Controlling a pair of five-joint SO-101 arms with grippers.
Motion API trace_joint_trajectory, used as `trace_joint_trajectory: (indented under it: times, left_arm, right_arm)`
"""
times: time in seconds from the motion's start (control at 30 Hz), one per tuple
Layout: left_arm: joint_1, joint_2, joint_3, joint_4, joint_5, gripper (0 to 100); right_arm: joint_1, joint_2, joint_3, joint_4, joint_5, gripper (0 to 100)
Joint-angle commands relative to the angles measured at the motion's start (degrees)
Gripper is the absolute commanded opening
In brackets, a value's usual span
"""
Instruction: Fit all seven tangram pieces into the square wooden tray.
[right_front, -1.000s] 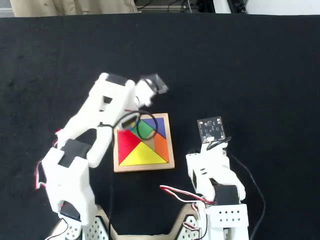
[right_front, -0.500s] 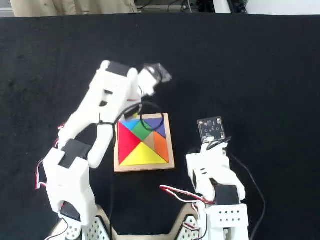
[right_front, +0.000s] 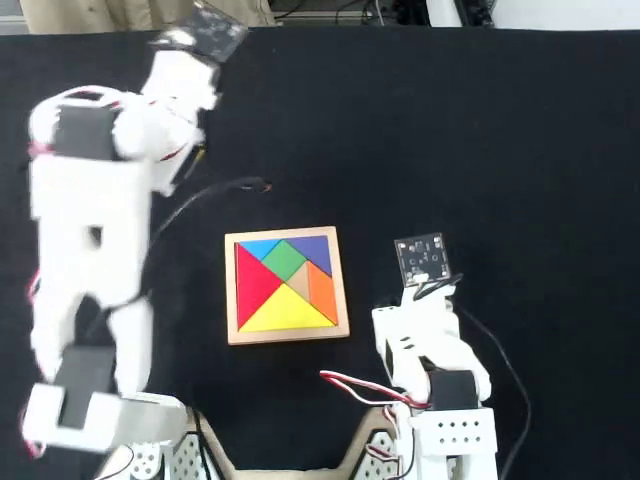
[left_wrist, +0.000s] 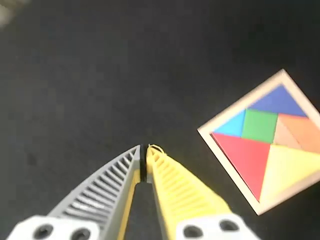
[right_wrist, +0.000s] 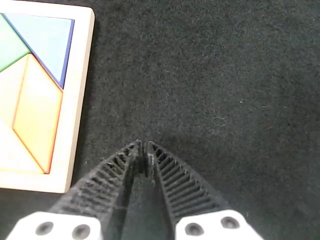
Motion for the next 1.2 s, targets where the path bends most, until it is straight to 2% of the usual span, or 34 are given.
trace_joint_trajectory:
  times: [0.0, 0.17, 0.3, 0.53, 0.63, 0.8, 0.9, 0.97, 1.07, 1.17]
  left_arm:
    - [0.22, -15.3, -2.86, 0.35, 0.53, 3]
    - [2.77, -32.18, -2.15, 0.35, 0.62, 3]
    - [2.33, -43.52, 4.79, 0.35, 0.7, 3]
    - [2.24, -65.05, 20.35, 0.35, 14.68, 3]
    - [2.42, -75.34, 29.67, -0.62, 16.18, 3]
    - [1.63, -92.13, 55.16, -10.9, 16.18, 3]
    - [-5.05, -101.1, 73.01, -21.27, 16.62, 3]
    - [-11.21, -101.63, 83.03, -28.31, 16.7, 3]
    - [-17.98, -99.16, 90.15, -34.29, 17.14, 3]
    - [-17.71, -100.04, 91.12, -33.49, 21.1, 3]
  right_arm:
    - [0.97, -0.84, -0.04, -0.7, 0.44, 1.8]
    - [1.05, -0.75, -0.04, -0.7, 0.44, 1.8]
    - [1.05, -0.84, -0.04, -0.7, 0.44, 1.8]
    - [1.05, -1.01, -0.04, -3.43, 0.26, 1.8]
    - [1.05, -1.01, -0.04, -6.77, 0.0, 1.8]
    - [1.14, -1.1, -0.4, -11.34, 0.0, 1.9]
    - [1.32, -3.3, -3.03, -14.42, 0.0, 1.9]
    - [2.73, -6.64, -6.46, -14.77, 0.0, 1.9]
    - [3.69, -10.59, -13.49, -14.51, -0.09, 1.9]
    - [3.52, -9.27, -20.09, -10.46, -0.09, 1.9]
